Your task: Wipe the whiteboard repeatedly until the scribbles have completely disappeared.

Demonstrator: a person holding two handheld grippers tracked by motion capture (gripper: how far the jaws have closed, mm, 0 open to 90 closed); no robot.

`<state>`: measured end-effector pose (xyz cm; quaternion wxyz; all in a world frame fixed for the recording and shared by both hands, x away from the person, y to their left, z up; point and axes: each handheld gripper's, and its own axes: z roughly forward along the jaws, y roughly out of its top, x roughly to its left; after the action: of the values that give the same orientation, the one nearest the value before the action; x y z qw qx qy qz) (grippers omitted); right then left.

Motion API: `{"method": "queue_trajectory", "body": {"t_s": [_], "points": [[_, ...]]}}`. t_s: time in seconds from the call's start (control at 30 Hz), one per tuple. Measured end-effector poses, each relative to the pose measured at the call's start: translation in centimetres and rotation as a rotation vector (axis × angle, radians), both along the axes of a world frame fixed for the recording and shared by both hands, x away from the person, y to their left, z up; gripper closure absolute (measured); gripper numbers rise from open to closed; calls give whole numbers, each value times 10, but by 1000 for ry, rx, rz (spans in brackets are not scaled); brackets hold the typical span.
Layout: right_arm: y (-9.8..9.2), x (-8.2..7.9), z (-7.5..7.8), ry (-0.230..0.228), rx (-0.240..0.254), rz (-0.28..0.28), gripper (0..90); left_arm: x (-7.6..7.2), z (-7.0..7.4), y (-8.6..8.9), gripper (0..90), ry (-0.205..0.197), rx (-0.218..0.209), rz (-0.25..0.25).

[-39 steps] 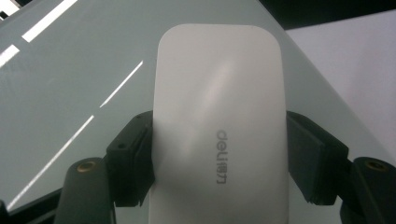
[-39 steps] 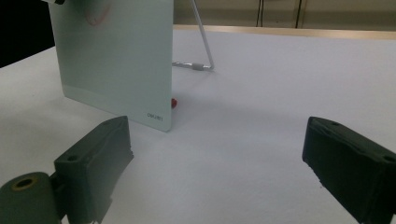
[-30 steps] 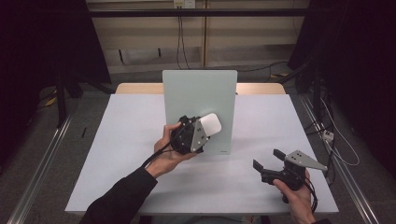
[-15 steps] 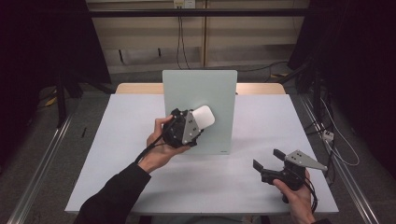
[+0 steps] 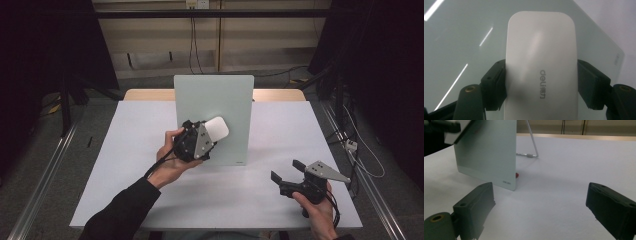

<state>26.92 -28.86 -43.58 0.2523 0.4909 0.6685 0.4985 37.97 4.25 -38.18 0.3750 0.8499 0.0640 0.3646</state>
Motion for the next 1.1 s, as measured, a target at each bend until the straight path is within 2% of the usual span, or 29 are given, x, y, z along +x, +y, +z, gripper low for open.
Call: {"method": "queue_trajectory", "body": {"t_s": [0.17, 0.2, 0.3, 0.4, 0.5, 0.57, 0.6, 0.63, 0.67, 0.83, 0.93, 1.03, 1.1], "points": [[0, 0, 0, 0, 0, 0, 81, -10, -22, -7, 312, 48, 56, -37], [0, 0, 0, 1, 1, 0, 81, -12, -26, -10, 312, 52, 77, -46], [0, 0, 0, 1, 1, 1, 81, -14, -32, -14, 312, 63, 103, -64], [0, 0, 0, 0, 1, 1, 81, -13, -29, -13, 312, 82, 84, -65], [0, 0, 0, 0, 1, 1, 81, -8, -18, -8, 312, 64, 60, -48], [0, 0, 0, 0, 1, 1, 81, -3, -8, -3, 312, 53, 29, -28], [0, 0, 0, -1, 1, 1, 81, -1, -4, 0, 312, 55, 4, -16], [0, 0, 0, 0, 1, 0, 81, 5, 8, 7, 312, 42, -39, 4], [0, 0, 0, 1, 1, 0, 81, 5, 8, 7, 312, 42, -39, 4], [0, 0, 0, 1, 2, 1, 81, 18, 34, 25, 312, 10, -135, 64], [0, 1, 0, 1, 1, 1, 81, 18, 35, 24, 312, -10, -121, 72], [1, 1, 0, 0, 0, 2, 81, 17, 32, 21, 312, -4, -114, 59], [0, 1, 0, 0, 1, 1, 81, 15, 28, 18, 312, -7, -92, 49]]}}
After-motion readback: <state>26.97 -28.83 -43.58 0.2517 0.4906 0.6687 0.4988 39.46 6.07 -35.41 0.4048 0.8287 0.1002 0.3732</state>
